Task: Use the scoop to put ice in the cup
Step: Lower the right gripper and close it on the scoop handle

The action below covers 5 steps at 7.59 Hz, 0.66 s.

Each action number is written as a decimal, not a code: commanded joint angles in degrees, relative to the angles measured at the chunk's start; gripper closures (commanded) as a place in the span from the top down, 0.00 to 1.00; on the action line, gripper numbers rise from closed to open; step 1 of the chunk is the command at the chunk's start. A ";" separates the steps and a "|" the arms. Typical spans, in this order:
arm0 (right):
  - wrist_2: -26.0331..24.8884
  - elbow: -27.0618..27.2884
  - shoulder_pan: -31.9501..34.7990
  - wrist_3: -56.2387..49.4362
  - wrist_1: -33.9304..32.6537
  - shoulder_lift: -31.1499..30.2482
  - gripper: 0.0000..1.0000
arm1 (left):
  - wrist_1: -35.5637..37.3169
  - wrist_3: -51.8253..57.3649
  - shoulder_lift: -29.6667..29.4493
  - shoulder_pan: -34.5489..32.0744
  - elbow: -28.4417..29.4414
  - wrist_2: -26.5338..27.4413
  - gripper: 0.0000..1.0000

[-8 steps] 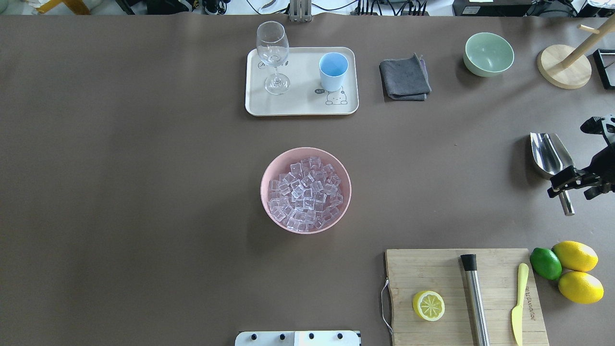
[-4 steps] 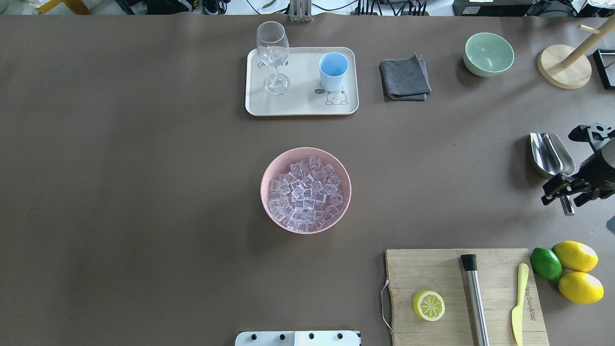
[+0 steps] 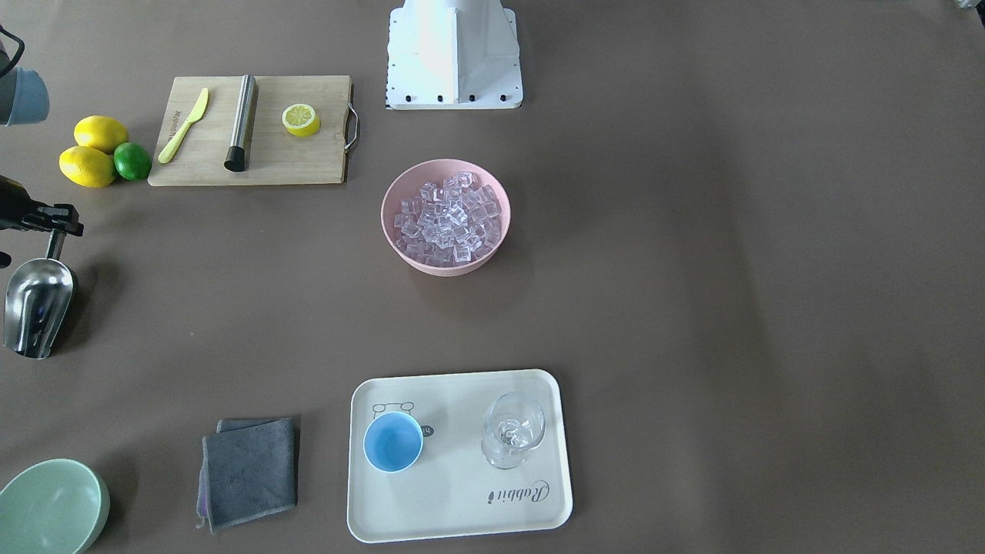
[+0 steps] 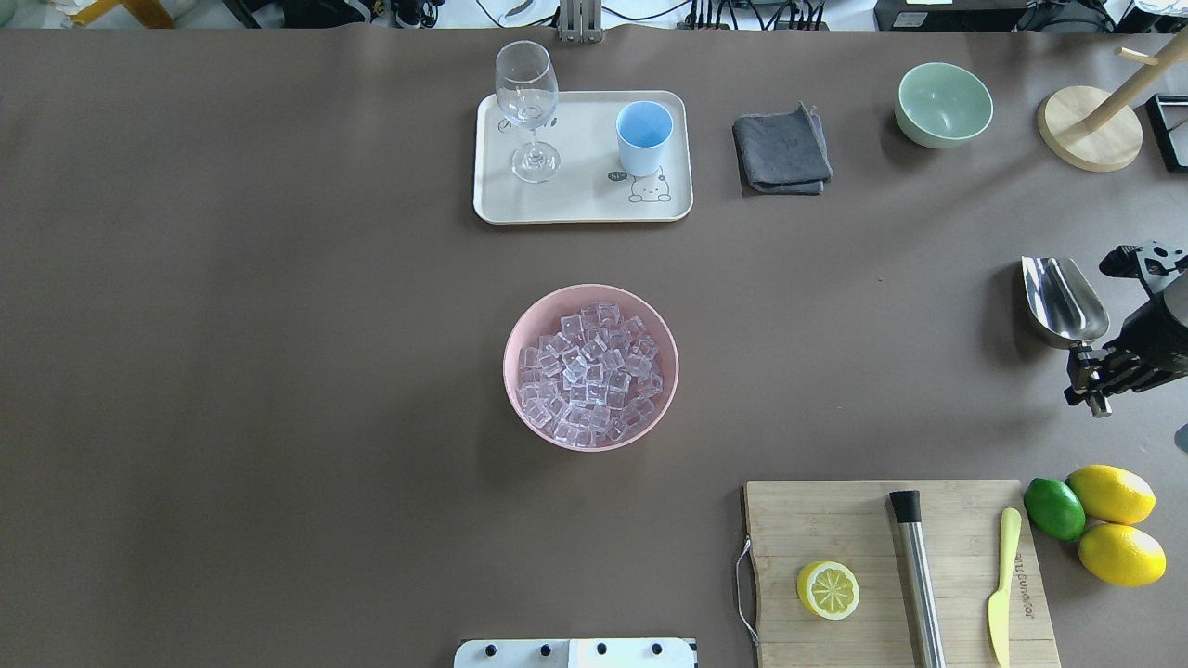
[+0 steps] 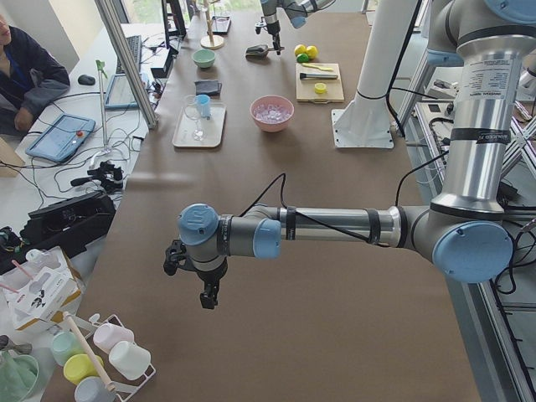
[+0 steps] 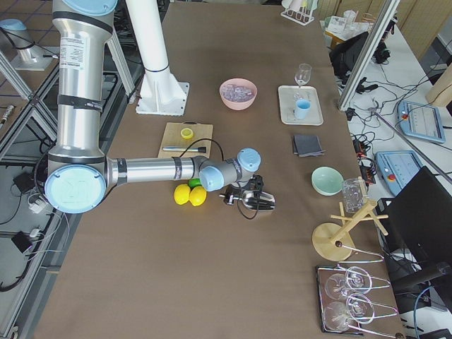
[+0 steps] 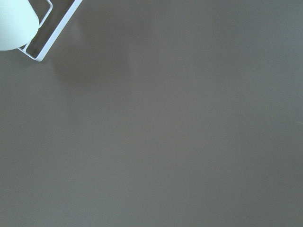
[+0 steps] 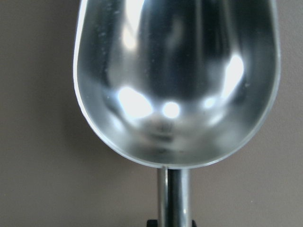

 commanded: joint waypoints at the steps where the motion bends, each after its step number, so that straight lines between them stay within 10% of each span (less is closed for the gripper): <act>1: 0.57 4.49 0.19 -0.14 -3.74 -1.58 0.00 | 0.09 -0.09 0.38 0.00 -0.07 0.00 0.98; 5: -1.01 24.01 5.17 -0.05 -21.17 0.60 0.00 | 0.00 0.00 0.38 0.00 1.43 0.00 0.98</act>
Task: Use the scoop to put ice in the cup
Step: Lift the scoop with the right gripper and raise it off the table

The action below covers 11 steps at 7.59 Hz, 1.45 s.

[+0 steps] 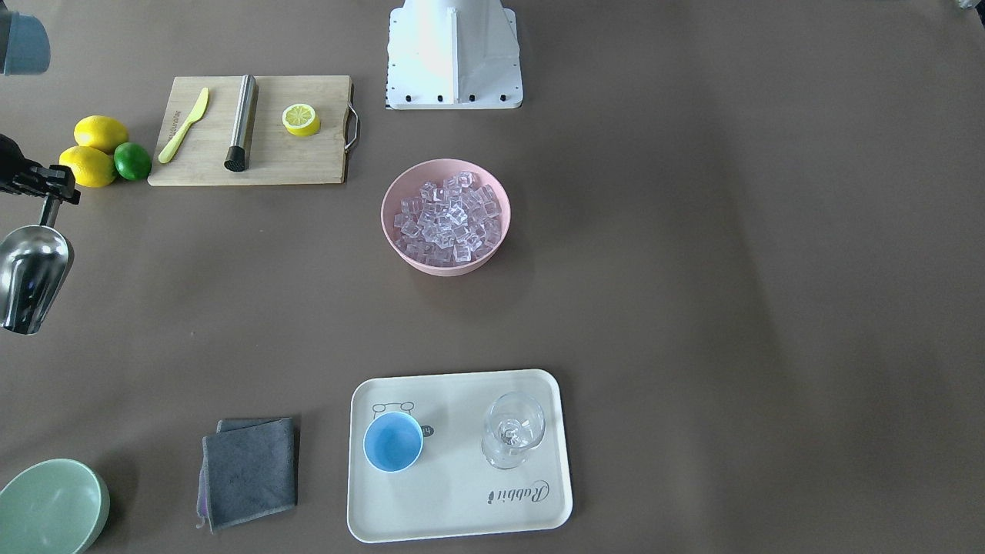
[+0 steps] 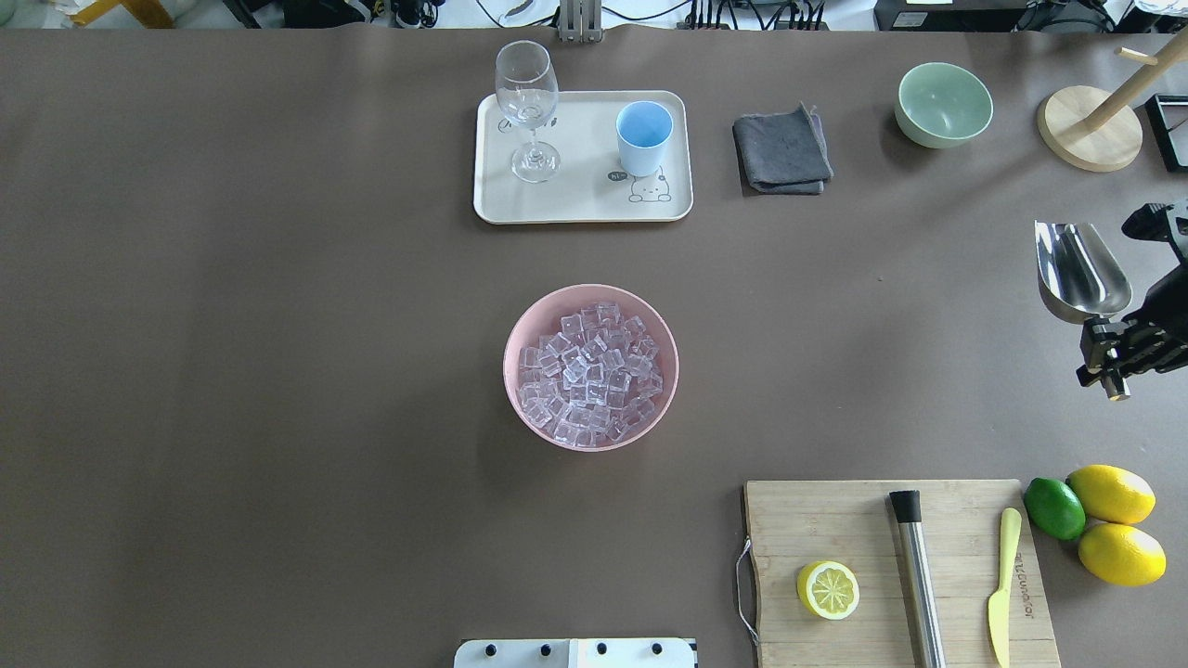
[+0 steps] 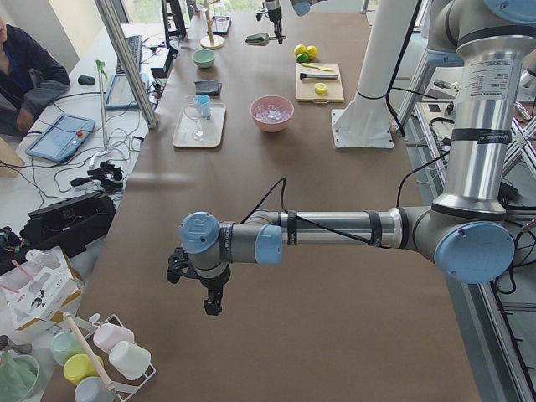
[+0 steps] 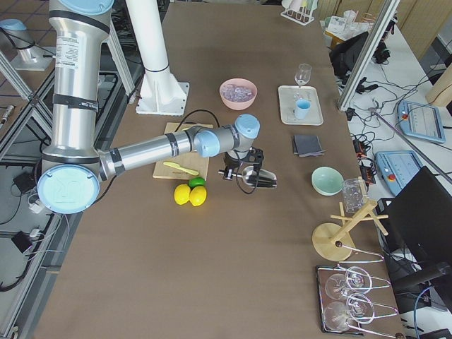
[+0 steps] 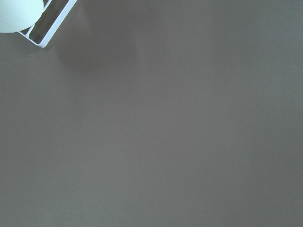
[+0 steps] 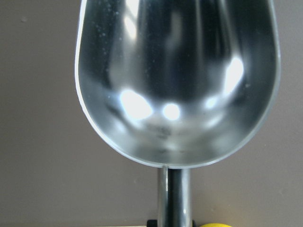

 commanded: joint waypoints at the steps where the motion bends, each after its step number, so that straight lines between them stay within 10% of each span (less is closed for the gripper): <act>1: -0.08 9.19 4.07 3.05 -4.09 4.10 0.00 | -0.01 -0.08 -0.13 0.00 0.28 0.00 0.98; 11: -9.65 11.24 6.18 -52.15 -4.80 2.11 0.00 | -7.88 -0.17 0.05 0.09 -0.42 0.17 0.98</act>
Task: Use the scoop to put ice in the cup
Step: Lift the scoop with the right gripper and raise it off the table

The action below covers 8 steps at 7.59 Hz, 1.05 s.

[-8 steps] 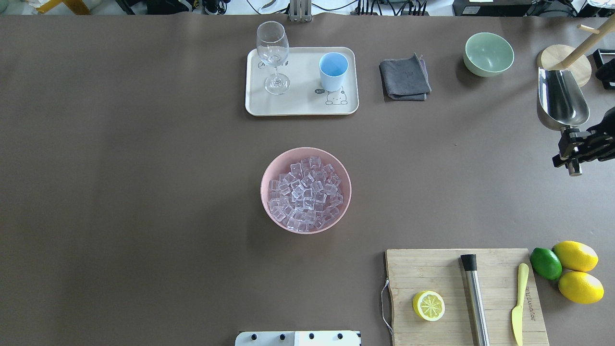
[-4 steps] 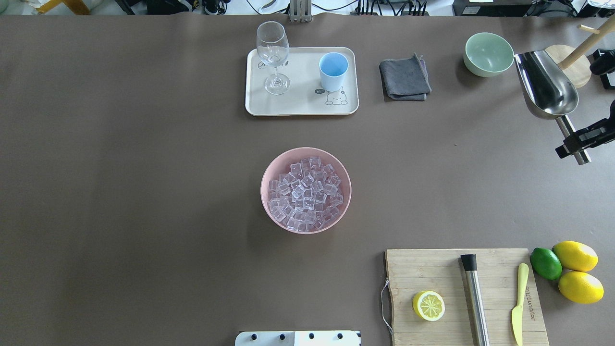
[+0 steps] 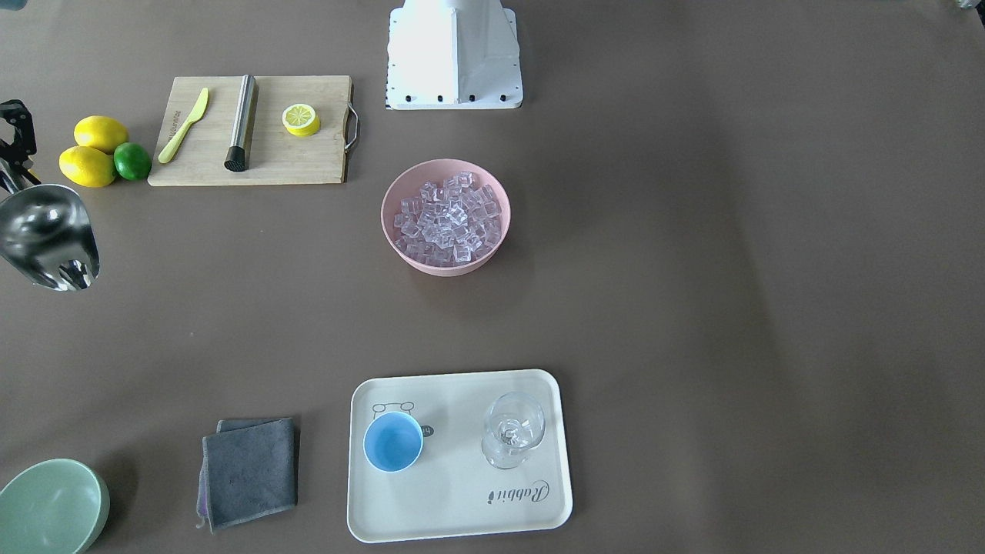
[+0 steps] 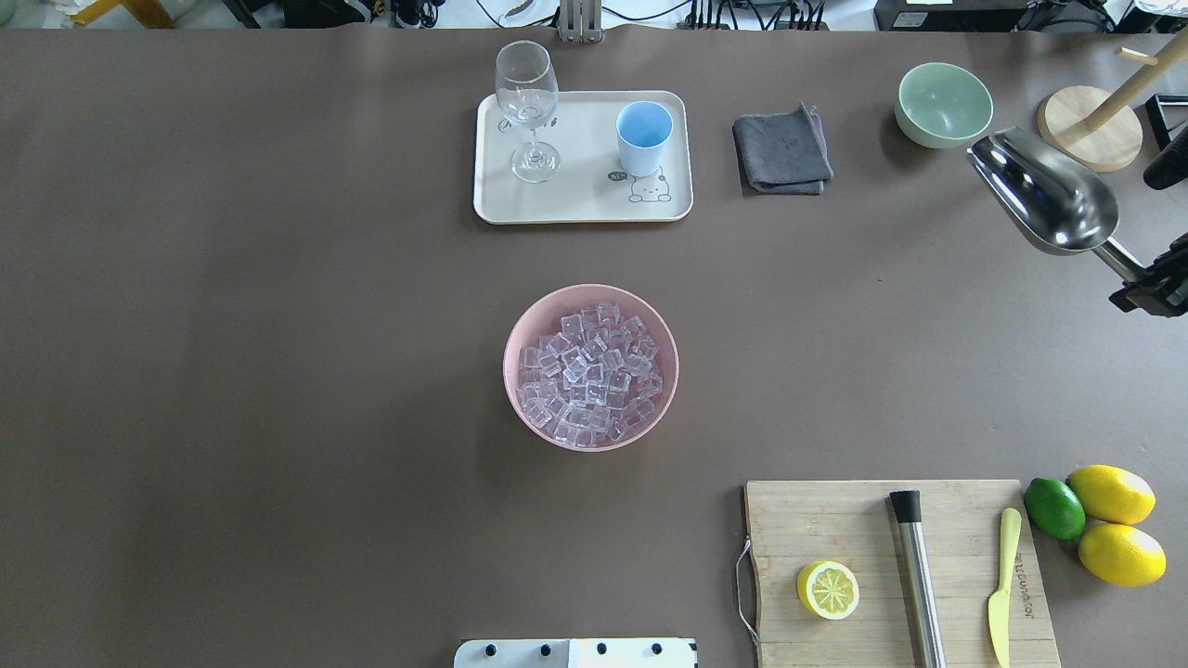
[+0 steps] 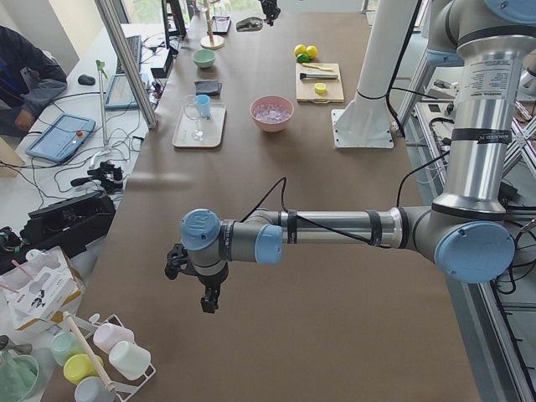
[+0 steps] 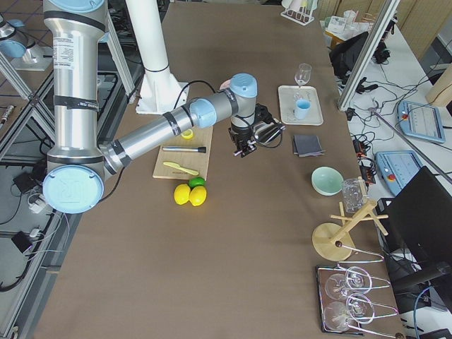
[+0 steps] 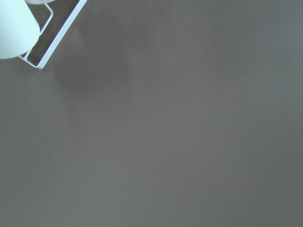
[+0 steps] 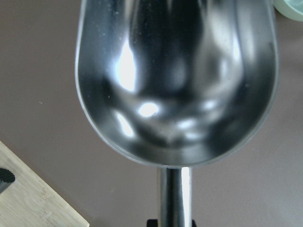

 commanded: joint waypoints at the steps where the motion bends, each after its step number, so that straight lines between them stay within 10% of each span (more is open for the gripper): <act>1: -3.96 -0.01 2.50 -17.34 -2.15 -2.20 0.00 | -5.84 -0.26 0.16 0.09 1.95 -0.13 0.98; 8: -16.89 2.37 0.33 -49.33 -42.50 25.02 0.00 | -7.52 -8.54 1.47 -1.32 4.60 -5.32 0.98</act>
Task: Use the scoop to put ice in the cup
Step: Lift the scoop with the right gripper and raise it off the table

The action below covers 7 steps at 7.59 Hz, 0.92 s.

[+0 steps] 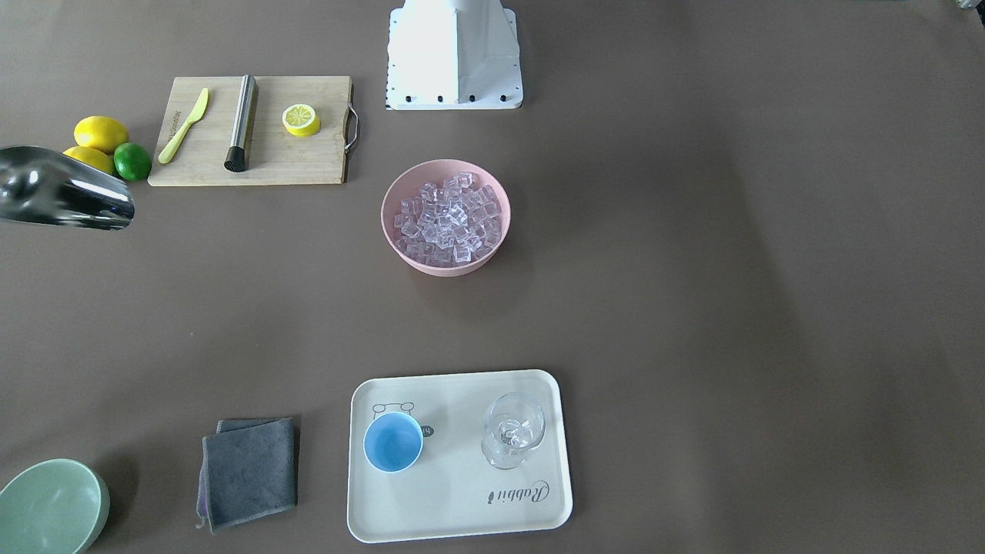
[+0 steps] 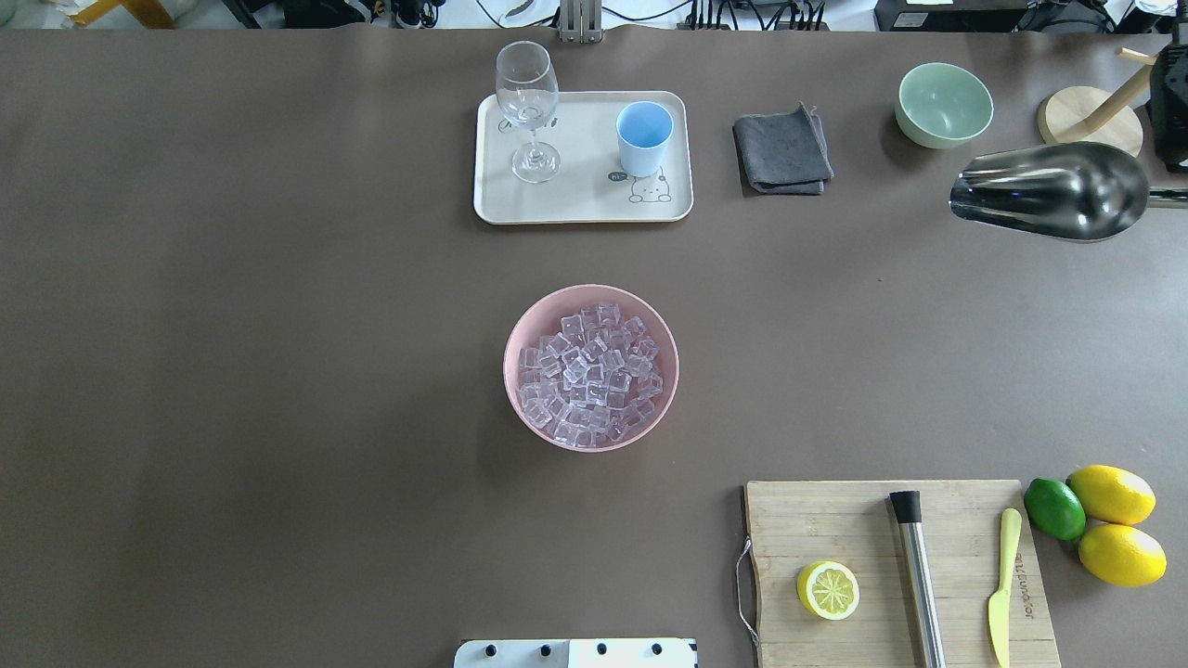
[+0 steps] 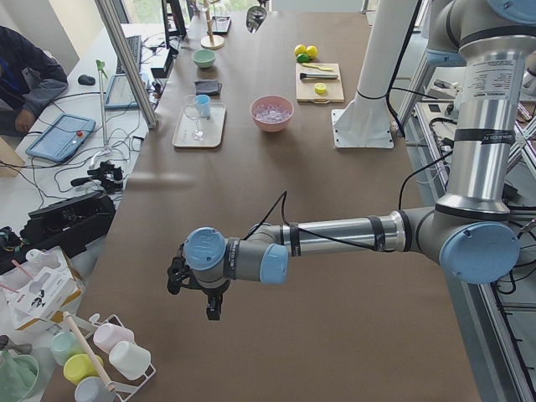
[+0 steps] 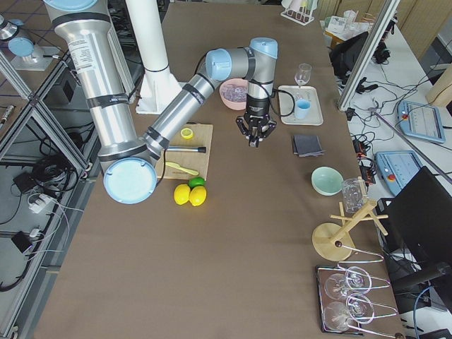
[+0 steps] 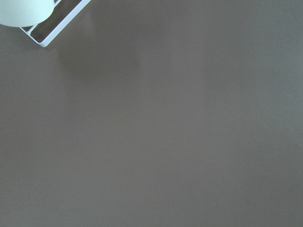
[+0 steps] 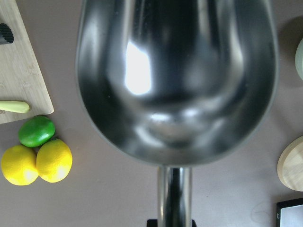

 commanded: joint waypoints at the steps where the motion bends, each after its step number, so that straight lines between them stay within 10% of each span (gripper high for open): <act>1: -4.42 0.31 -2.96 -3.52 -7.96 7.61 0.00 | -0.11 1.55 1.46 -0.27 0.11 -0.86 0.98; 7: -9.00 4.89 -13.42 -2.74 -10.69 8.05 0.00 | -0.20 5.52 2.35 -0.27 -0.06 -0.69 0.98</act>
